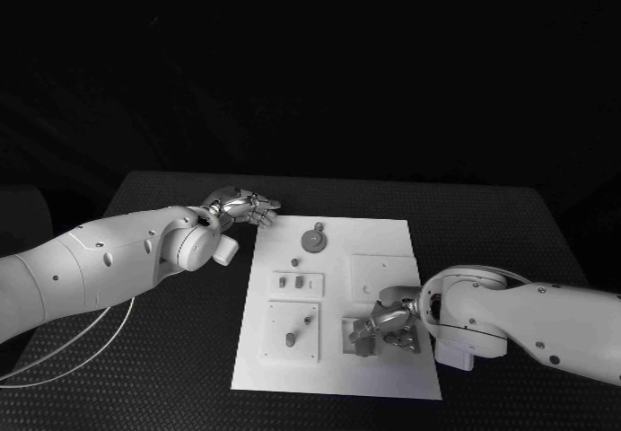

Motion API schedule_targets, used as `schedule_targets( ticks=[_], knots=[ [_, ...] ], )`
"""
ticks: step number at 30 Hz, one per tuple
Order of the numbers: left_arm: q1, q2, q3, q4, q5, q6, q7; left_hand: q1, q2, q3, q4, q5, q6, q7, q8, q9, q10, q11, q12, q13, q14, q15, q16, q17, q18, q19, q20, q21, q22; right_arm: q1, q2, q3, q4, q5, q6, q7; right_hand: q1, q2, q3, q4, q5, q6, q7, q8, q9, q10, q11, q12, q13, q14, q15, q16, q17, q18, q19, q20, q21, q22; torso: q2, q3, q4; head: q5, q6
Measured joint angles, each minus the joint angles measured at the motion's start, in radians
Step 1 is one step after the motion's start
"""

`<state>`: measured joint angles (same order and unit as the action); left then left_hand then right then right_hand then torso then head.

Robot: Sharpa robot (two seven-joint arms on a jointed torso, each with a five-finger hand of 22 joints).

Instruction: Assemble the parts on the task board

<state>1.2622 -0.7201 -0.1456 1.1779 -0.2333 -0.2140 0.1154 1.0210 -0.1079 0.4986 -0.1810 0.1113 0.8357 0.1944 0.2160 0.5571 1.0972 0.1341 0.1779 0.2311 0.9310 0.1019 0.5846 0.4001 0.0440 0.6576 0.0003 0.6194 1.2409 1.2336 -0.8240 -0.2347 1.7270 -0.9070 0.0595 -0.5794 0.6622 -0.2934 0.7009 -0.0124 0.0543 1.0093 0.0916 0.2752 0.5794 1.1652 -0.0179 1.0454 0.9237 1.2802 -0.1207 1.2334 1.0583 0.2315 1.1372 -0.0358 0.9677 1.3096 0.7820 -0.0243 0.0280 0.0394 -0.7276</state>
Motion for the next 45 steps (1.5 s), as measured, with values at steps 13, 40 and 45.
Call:
schedule_targets(
  ticks=[13, 40, 45],
  knots=[
    [0.000, 0.002, 0.000, -0.002, 0.000, 0.001, -0.001, 0.000, 0.000, 0.000, 0.005, 0.000, 0.000, 0.000, 0.000, 0.000, 0.000, 0.000, 0.000, 0.000, 0.000, 0.000, -0.004, 0.003, 0.000, 0.000, 0.000, 0.000, 0.001, 0.001, -0.011, 0.000, 0.008, -0.005, -0.002, 0.009, 0.000, 0.000, 0.000, 0.000, 0.000, -0.003, -0.001, 0.000, 0.001, 0.000, 0.000, 0.000, 0.001, -0.001, 0.001, 0.000, 0.001, 0.001, 0.000, 0.000, 0.000, 0.000, 0.000, -0.0005, 0.0000, 0.001, 0.004],
    [0.000, 0.002, 0.000, -0.001, 0.000, 0.002, -0.004, 0.000, 0.000, 0.000, 0.005, 0.000, 0.000, 0.000, 0.000, 0.000, 0.000, 0.000, 0.000, 0.000, 0.000, 0.000, -0.004, 0.005, 0.000, 0.000, 0.000, -0.004, 0.002, 0.002, -0.016, 0.000, 0.013, -0.037, 0.023, 0.057, 0.134, 0.036, -0.074, -0.105, 0.000, 0.012, -0.008, 0.012, 0.017, 0.003, -0.003, -0.004, 0.006, 0.005, -0.004, -0.015, 0.017, 0.001, 0.004, -0.003, 0.000, 0.000, 0.000, 0.0001, 0.0004, 0.002, 0.004],
    [0.000, 0.001, 0.000, -0.001, 0.000, 0.002, -0.004, 0.000, 0.000, 0.000, 0.005, 0.000, 0.000, 0.000, 0.000, 0.000, 0.000, 0.000, 0.000, 0.000, 0.000, 0.000, -0.004, 0.006, 0.000, 0.000, 0.000, -0.004, 0.002, 0.002, -0.009, 0.000, 0.013, -0.045, 0.032, 0.062, 0.156, 0.058, -0.129, -0.154, 0.000, 0.018, -0.010, 0.012, 0.017, 0.004, -0.004, -0.008, 0.006, 0.010, -0.006, -0.019, 0.022, 0.001, 0.000, 0.001, 0.000, 0.000, 0.000, 0.0001, 0.0000, 0.003, 0.004]
  ],
)
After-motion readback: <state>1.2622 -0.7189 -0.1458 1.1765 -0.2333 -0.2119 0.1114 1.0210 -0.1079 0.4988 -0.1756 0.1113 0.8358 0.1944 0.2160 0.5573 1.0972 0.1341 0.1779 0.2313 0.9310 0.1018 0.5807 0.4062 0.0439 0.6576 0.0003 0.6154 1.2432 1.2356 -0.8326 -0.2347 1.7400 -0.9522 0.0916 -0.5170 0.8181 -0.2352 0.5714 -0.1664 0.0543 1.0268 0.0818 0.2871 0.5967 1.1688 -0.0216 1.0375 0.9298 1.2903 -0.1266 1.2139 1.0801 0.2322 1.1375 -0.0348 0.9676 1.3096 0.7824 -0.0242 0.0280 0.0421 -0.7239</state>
